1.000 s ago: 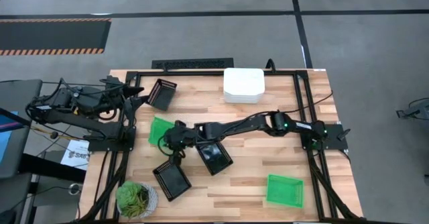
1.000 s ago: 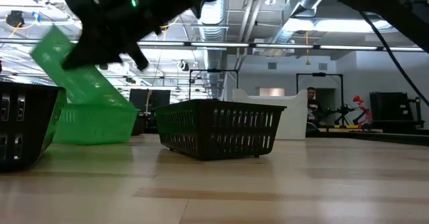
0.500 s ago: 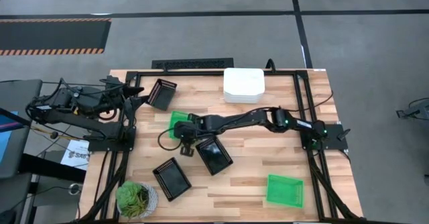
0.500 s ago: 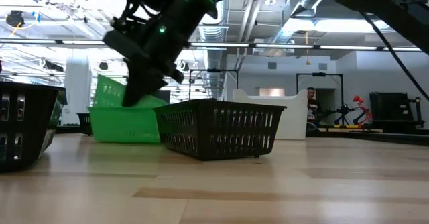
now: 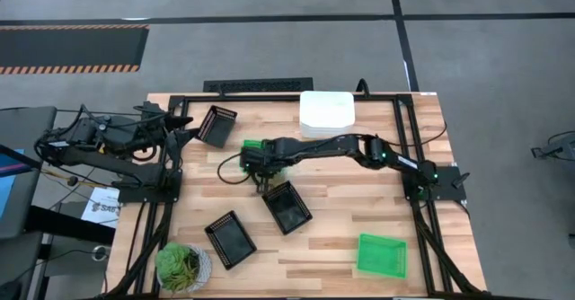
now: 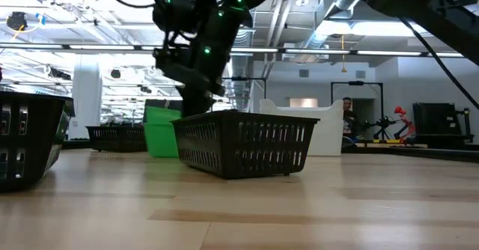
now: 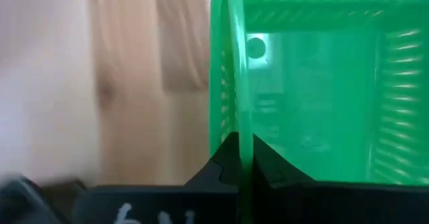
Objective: Stack baskets by color
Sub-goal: Stack the top right green bin on the left green bin
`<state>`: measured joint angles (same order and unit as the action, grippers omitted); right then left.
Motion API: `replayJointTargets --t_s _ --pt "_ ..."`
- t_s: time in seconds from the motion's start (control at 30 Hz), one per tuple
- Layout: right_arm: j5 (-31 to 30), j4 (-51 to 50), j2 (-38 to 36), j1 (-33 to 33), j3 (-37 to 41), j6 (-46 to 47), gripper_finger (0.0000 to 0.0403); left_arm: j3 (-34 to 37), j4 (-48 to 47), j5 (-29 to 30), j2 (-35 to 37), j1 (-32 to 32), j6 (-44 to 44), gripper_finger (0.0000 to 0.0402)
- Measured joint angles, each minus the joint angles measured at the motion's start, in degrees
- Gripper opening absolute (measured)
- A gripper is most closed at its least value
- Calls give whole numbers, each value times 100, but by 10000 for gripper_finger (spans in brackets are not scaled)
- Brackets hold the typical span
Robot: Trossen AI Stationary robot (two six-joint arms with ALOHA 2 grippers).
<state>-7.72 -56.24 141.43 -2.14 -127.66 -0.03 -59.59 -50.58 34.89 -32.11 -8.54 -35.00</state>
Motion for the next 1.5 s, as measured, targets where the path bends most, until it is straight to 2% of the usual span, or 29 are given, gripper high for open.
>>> replayJointTargets --t_s 0.2,0.5,0.8,1.1,1.5 --pt "-6 -481 9 -281 11 -355 26 -2 -14 0 1 0 2 256" --pt "16 -483 17 -578 13 -907 37 -2 -14 0 -1 0 4 256" --pt "13 -487 36 -671 -20 -1375 102 -2 -14 -2 -1 0 7 256" --pt "54 -867 61 -671 -661 -1553 162 -4 -14 -2 0 0 10 256" --pt "31 -1191 -24 -780 -706 -1553 173 -4 -14 -2 -1 0 140 256"
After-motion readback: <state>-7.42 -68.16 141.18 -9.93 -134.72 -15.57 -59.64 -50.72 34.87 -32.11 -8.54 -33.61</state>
